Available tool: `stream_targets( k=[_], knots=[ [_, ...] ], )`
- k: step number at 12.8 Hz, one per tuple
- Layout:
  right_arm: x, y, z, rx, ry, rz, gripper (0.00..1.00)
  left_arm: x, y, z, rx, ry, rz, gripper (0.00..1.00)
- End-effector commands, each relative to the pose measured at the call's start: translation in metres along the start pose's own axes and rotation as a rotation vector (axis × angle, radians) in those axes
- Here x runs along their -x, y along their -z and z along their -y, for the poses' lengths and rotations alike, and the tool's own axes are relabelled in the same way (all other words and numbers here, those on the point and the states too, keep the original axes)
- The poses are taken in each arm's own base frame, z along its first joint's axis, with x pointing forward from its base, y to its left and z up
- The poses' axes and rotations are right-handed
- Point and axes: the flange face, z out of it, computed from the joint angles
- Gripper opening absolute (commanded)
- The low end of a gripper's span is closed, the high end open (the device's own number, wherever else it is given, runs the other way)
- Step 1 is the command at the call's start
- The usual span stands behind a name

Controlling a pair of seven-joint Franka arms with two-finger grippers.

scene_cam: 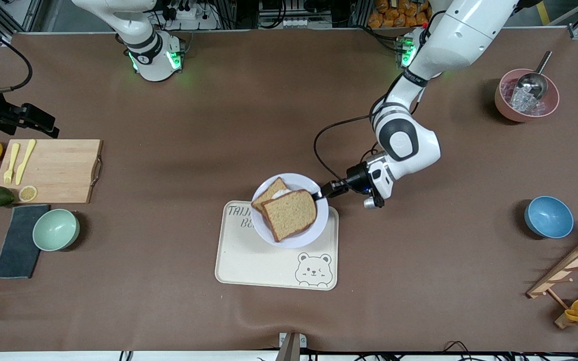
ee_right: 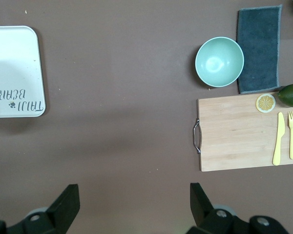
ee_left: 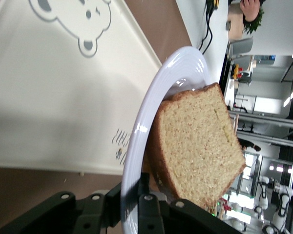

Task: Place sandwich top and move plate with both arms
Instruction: 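Slide the plate onto the white bear tray with the left gripper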

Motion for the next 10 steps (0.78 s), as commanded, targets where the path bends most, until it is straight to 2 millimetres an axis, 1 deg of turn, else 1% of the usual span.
stream_targets(
  k=[1, 3, 5, 6, 7, 9, 10],
  knots=[
    [-0.002, 0.003, 0.004, 0.02, 0.007, 0.002, 1.0, -0.022, -0.033, -0.005, 0.041, 0.062, -0.043, 0.0],
    [-0.001, 0.003, 0.008, 0.021, 0.012, 0.002, 1.0, -0.011, -0.063, 0.0, 0.023, 0.093, -0.038, 0.0],
    [-0.001, 0.003, 0.008, 0.021, 0.01, 0.002, 1.0, -0.009, -0.081, 0.005, 0.009, 0.104, -0.051, 0.0],
    [-0.001, 0.002, 0.008, 0.021, 0.009, 0.005, 1.0, -0.013, -0.086, 0.009, 0.001, 0.106, -0.067, 0.0],
    [-0.001, 0.002, 0.008, 0.021, 0.007, 0.005, 1.0, -0.009, -0.093, 0.012, -0.009, 0.102, -0.067, 0.0],
    [-0.001, 0.001, 0.007, 0.021, 0.006, 0.008, 1.0, -0.014, -0.099, 0.019, -0.022, 0.104, -0.086, 0.0],
    [-0.002, 0.0, 0.007, 0.021, 0.006, 0.008, 1.0, -0.012, -0.106, 0.021, -0.022, 0.102, -0.081, 0.0]
  ],
)
